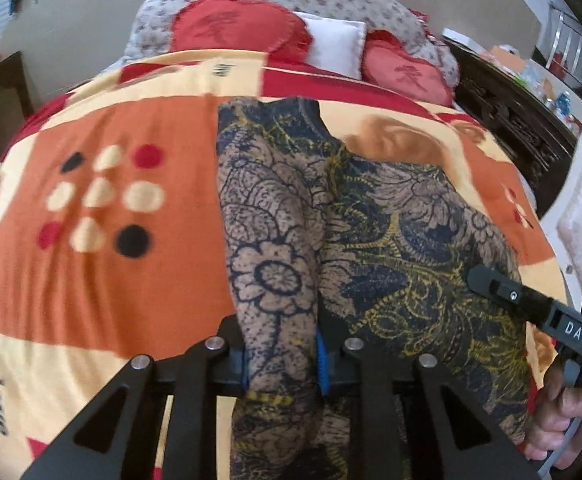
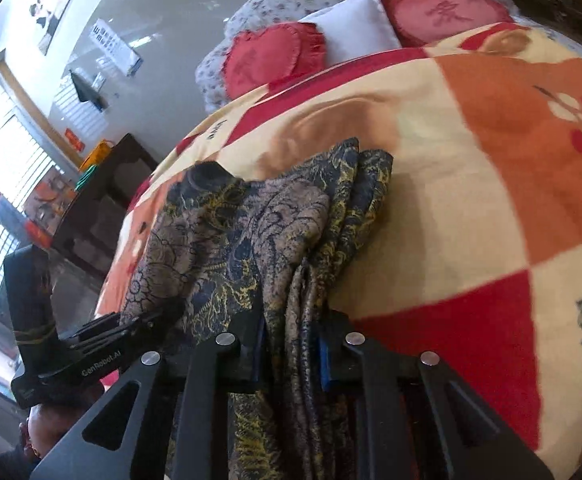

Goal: Fold small clothes

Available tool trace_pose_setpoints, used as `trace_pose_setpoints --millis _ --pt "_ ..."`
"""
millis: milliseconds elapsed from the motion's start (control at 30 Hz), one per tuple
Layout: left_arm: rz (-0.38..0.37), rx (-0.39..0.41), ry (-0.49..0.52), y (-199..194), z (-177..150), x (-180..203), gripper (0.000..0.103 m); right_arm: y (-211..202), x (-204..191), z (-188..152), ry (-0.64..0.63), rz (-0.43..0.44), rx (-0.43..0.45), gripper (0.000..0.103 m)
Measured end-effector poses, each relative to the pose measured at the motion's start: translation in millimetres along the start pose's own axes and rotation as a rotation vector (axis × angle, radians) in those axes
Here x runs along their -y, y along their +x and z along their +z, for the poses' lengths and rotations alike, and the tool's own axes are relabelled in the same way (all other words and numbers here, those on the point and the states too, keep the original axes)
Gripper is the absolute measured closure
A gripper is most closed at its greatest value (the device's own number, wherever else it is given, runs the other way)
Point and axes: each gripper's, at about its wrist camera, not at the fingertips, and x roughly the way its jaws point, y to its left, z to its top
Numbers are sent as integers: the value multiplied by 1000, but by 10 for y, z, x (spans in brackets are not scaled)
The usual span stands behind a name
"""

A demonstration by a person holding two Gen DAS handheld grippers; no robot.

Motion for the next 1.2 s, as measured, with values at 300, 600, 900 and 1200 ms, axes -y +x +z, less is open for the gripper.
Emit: trace_pose_setpoints --millis 300,600,900,1200 --pt "50 -37 -3 137 -40 -322 78 527 -197 -43 87 52 -80 70" --pt "68 -31 22 199 -63 -293 72 549 42 -67 228 24 -154 62" --pt "64 136 -37 -386 -213 -550 65 -279 -921 -262 -253 -227 40 61" --pt "-29 39 112 -382 -1056 -178 61 134 -1059 -1080 -466 -337 -179 82"
